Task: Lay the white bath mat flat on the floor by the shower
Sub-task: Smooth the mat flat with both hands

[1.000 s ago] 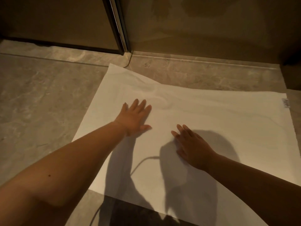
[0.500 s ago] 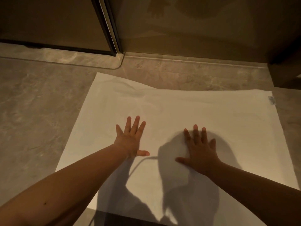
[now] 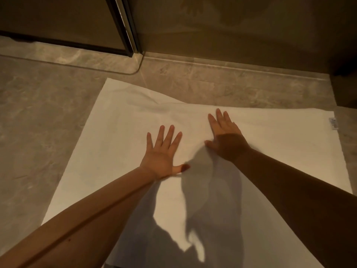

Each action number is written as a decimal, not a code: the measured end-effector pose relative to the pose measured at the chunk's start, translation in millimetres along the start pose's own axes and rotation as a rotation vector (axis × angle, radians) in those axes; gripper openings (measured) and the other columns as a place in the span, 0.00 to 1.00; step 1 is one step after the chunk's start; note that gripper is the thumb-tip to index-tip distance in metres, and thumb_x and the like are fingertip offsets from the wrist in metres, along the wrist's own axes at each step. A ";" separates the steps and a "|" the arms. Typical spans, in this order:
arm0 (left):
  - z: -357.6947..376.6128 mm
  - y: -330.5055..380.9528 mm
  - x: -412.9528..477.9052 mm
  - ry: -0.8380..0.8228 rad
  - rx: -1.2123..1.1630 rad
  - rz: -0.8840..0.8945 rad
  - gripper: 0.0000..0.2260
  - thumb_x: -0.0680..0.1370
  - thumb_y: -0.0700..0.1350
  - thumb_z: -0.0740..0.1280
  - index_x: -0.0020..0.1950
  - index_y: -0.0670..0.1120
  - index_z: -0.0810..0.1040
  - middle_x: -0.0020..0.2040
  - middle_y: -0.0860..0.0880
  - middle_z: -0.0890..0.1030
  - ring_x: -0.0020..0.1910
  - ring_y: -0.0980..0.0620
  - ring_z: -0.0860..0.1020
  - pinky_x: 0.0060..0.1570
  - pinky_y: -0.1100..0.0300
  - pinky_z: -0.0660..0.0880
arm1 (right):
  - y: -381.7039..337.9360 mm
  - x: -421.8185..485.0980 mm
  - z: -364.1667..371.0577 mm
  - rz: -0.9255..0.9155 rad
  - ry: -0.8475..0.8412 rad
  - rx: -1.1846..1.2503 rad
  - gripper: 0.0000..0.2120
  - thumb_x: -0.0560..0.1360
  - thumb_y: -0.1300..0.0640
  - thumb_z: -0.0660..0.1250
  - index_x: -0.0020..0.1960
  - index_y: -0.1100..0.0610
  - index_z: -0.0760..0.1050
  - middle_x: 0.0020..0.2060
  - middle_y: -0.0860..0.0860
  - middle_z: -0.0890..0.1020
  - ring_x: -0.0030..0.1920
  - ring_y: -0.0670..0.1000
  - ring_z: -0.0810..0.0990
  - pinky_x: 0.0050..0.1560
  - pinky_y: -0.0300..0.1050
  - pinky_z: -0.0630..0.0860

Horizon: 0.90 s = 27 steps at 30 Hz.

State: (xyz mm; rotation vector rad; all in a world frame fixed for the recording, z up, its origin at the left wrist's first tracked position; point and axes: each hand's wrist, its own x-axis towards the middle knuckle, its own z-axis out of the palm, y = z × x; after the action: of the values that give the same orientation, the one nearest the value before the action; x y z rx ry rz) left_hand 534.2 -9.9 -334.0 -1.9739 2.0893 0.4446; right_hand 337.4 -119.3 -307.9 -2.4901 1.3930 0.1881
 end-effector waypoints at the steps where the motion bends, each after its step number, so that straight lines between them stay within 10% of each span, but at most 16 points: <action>1: 3.5 -0.9 -1.4 0.037 -0.016 0.006 0.44 0.68 0.75 0.40 0.76 0.51 0.34 0.76 0.45 0.33 0.74 0.41 0.32 0.70 0.33 0.40 | -1.5 9.6 -2.8 0.010 0.002 0.011 0.39 0.76 0.47 0.64 0.77 0.57 0.45 0.77 0.59 0.46 0.76 0.60 0.45 0.73 0.58 0.50; 5: 7.9 -0.3 -3.1 0.123 -0.029 -0.012 0.39 0.72 0.72 0.40 0.77 0.54 0.36 0.77 0.47 0.35 0.75 0.43 0.33 0.71 0.36 0.39 | -8.8 36.7 -10.4 0.035 0.035 0.035 0.41 0.73 0.49 0.70 0.76 0.60 0.51 0.74 0.62 0.58 0.74 0.62 0.56 0.72 0.57 0.54; 8: 6.6 -0.4 -2.1 0.119 -0.018 -0.012 0.37 0.72 0.71 0.39 0.76 0.54 0.36 0.77 0.47 0.35 0.75 0.43 0.32 0.71 0.36 0.39 | -13.0 37.4 -3.9 -0.027 0.216 -0.015 0.31 0.65 0.53 0.76 0.64 0.63 0.72 0.53 0.62 0.78 0.52 0.63 0.76 0.54 0.55 0.72; 15: 11.1 -2.5 -2.3 0.189 -0.058 0.030 0.37 0.74 0.70 0.46 0.78 0.52 0.47 0.79 0.45 0.46 0.76 0.40 0.42 0.70 0.33 0.44 | -8.5 13.9 14.1 -0.176 0.311 -0.026 0.19 0.74 0.55 0.60 0.63 0.61 0.74 0.57 0.59 0.77 0.54 0.61 0.74 0.52 0.52 0.72; 27: 8.2 -2.5 -2.8 0.162 -0.033 0.017 0.38 0.73 0.71 0.44 0.78 0.52 0.44 0.78 0.45 0.44 0.76 0.40 0.39 0.70 0.34 0.40 | -13.8 27.5 5.0 -0.283 0.206 0.063 0.08 0.72 0.64 0.66 0.50 0.63 0.76 0.51 0.59 0.81 0.52 0.61 0.77 0.51 0.53 0.74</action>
State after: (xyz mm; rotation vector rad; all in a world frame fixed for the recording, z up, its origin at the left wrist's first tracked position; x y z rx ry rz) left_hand 536.6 -4.3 -340.7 -2.0766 2.2093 0.3339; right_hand 363.7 -133.3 -317.0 -2.6771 1.0777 -0.1722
